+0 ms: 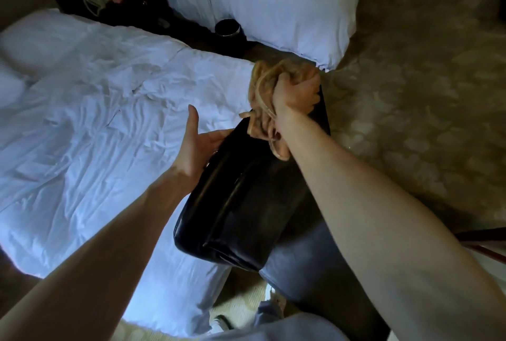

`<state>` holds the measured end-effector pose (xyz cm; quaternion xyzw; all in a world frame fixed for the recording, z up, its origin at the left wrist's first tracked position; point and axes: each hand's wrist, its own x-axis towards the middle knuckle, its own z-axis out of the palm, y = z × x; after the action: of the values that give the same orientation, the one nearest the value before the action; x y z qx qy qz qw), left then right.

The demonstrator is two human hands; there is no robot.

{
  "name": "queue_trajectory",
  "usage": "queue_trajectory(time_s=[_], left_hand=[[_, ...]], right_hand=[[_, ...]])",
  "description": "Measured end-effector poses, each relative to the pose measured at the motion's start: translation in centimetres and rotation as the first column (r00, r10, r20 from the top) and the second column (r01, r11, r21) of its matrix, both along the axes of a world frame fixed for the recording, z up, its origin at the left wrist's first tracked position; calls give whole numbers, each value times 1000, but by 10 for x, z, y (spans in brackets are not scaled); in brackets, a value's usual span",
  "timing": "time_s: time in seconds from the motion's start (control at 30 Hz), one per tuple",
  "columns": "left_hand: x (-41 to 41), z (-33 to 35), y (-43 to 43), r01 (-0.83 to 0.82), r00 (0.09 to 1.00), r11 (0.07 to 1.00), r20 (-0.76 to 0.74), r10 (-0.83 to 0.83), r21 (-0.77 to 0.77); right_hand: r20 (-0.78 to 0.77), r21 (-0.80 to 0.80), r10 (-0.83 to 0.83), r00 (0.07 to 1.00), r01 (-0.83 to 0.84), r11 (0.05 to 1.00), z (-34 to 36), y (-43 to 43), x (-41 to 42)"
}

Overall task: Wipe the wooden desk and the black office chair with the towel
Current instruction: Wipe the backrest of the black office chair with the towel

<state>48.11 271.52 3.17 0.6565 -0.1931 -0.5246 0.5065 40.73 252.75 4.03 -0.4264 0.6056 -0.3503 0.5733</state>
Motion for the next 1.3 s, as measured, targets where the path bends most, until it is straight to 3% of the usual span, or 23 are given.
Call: queue_trajectory(time_s=[0.2,0.37,0.47,0.53,0.7,0.83,1.07,1.3], left_hand=[[18,-5,-31,-38,981,993,192,15,116],[13,6,-51,71,976,996,-200,-80,-51],[4,7,-49,78,969,993,-226,-97,-90],[-3,13,-46,49,981,992,-182,-69,-115],[-8,22,-49,51,998,999,35,-51,7],[-1,14,-49,112,992,994,60,-112,11],[-2,9,-45,17,992,997,120,-26,79],[-12,6,-40,-91,955,993,290,66,72]], right_hand=[[184,21,-62,981,59,998,-3,73,-13],[317,104,-65,946,34,994,-17,155,-25],[342,135,-65,937,20,991,-18,148,-23],[314,160,-99,944,50,986,-14,128,-17],[285,260,-178,942,103,960,-4,66,-5],[207,300,-219,954,151,942,-6,18,2],[197,78,-152,968,139,987,-21,-55,4],[287,84,17,958,-43,996,-28,-106,-6]])
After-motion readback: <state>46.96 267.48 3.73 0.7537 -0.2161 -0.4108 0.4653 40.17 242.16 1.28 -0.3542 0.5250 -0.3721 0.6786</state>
